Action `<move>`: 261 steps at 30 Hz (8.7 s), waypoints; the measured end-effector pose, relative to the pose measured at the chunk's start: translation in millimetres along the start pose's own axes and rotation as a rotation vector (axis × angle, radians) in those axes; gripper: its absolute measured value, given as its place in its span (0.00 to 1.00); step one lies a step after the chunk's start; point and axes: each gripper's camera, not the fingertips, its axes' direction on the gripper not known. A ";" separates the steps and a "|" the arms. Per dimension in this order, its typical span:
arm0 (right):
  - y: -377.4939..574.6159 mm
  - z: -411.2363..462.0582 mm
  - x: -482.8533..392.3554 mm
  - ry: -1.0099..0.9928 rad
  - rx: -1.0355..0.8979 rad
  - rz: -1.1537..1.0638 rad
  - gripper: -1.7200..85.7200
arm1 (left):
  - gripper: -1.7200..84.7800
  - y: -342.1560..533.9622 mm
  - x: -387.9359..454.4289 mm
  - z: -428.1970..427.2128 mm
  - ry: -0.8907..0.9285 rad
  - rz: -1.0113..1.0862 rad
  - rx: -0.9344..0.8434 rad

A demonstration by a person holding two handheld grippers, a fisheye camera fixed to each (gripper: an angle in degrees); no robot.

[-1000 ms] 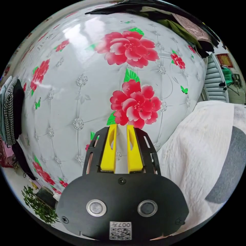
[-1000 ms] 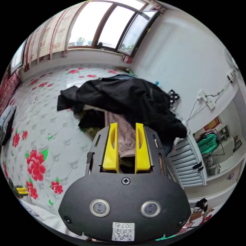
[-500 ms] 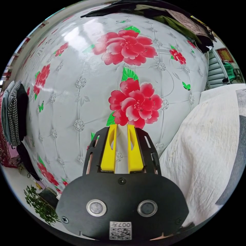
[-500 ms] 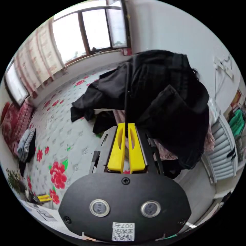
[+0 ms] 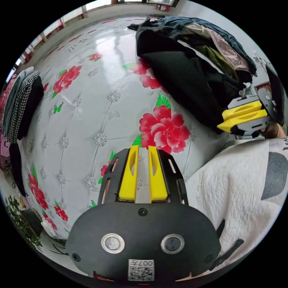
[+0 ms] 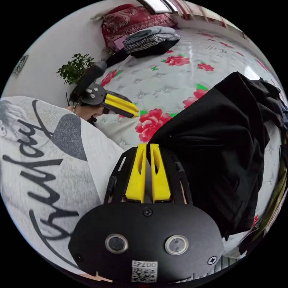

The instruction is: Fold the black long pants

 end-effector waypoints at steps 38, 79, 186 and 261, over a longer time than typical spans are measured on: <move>4.8 -51.0 75.6 -0.066 0.087 0.181 0.07 | 0.09 292.9 -475.5 -298.6 0.210 -1.142 0.897; 7.3 -332.8 301.8 -0.179 0.841 0.605 0.02 | 0.03 234.1 -392.5 -359.5 0.353 -0.792 0.716; -30.7 -191.1 209.1 0.185 0.262 0.425 0.11 | 0.15 114.0 -390.6 -214.9 0.142 -0.935 0.386; 189.2 -170.6 241.9 0.305 0.236 1.143 0.11 | 0.14 300.4 -366.4 -178.6 -0.063 -1.369 0.330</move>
